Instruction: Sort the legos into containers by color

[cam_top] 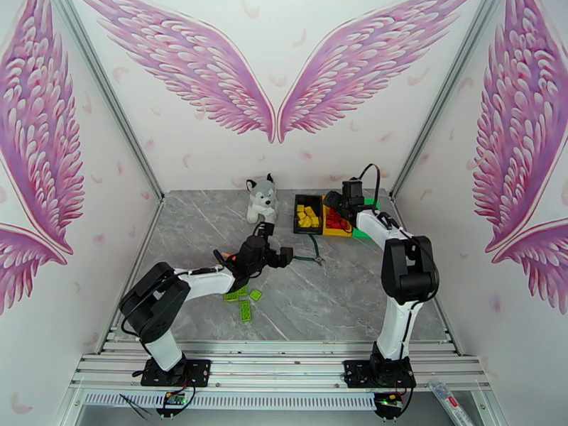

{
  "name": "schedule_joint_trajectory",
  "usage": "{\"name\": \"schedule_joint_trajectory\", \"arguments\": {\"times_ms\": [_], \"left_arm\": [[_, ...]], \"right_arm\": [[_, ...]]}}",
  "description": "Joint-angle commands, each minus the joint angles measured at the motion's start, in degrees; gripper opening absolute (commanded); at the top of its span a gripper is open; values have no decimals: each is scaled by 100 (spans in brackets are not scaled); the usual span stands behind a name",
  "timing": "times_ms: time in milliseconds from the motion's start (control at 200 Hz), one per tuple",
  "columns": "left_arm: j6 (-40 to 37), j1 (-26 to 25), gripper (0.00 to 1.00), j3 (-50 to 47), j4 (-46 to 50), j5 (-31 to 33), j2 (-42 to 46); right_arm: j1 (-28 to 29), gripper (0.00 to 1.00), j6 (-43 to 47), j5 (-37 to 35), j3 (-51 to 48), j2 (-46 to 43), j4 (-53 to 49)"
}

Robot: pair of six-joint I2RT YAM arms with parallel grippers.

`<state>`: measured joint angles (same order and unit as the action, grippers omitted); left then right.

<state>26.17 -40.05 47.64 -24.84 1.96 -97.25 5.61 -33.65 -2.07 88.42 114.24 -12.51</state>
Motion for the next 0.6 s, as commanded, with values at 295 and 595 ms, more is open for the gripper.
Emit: {"name": "schedule_joint_trajectory", "arguments": {"times_ms": [295, 595], "left_arm": [[-31, 133, 99, -866, 177, 715, 1245], [81, 289, 99, -1349, 521, 1286, 1882]], "right_arm": [[116, 90, 19, 170, -810, -893, 288], [932, 92, 387, 299, -1955, -1909, 731]]}}
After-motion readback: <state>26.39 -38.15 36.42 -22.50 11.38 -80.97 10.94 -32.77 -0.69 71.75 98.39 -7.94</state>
